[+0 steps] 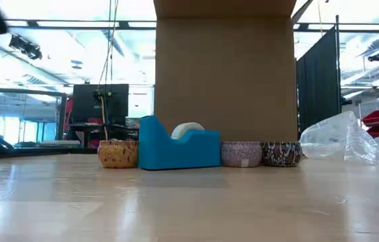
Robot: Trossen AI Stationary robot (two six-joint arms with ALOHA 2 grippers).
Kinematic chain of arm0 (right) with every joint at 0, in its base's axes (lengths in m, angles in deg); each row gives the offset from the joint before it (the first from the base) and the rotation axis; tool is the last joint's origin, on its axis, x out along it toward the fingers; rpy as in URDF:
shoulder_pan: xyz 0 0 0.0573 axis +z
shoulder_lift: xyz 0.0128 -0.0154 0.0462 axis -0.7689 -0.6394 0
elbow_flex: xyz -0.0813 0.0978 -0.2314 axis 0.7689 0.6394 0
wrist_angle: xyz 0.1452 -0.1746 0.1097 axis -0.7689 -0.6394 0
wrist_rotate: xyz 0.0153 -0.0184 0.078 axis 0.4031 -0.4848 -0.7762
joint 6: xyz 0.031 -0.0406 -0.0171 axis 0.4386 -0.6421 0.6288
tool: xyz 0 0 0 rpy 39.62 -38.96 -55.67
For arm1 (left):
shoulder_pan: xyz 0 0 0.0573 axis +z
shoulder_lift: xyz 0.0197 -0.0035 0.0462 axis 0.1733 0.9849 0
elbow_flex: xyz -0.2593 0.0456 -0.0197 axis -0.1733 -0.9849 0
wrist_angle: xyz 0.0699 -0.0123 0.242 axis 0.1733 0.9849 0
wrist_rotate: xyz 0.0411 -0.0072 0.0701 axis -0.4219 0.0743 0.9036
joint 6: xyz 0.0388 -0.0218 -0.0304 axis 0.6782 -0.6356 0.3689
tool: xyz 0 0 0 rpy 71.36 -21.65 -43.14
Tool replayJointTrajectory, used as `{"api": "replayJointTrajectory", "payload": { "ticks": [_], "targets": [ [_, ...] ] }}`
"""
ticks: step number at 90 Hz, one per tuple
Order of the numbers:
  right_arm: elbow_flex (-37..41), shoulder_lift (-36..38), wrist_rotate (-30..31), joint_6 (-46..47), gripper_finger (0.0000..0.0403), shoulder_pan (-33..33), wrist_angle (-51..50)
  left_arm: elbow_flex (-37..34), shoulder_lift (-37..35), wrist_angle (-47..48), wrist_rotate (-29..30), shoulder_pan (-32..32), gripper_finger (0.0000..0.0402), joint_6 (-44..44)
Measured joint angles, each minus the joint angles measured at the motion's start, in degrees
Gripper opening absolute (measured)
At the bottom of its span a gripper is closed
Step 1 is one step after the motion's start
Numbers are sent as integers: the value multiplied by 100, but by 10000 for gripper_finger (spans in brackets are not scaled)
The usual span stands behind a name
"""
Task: Wrap mug
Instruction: Wrap the purple mug with the bubble wrap
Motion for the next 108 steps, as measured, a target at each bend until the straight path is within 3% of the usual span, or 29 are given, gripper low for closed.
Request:
{"api": "replayJointTrajectory", "payload": {
  "ticks": [17,36,62,88,108],
  "targets": [
    [1571,-4,91,1373,160,31,74,0,2,159,80,-279,147,-173],
    [2534,-4,93,1994,159,-320,78,0,4,1556,695,-309,147,-304],
    [2569,-4,412,1440,146,-946,-8,0,5,2213,1104,-313,147,-169],
    [2569,-4,2142,438,136,-1878,566,-2,17,2373,1655,-309,147,-160],
    [2569,-4,3037,-766,135,-2596,2074,-2,17,2360,1822,-309,147,-160]
  ]
}}
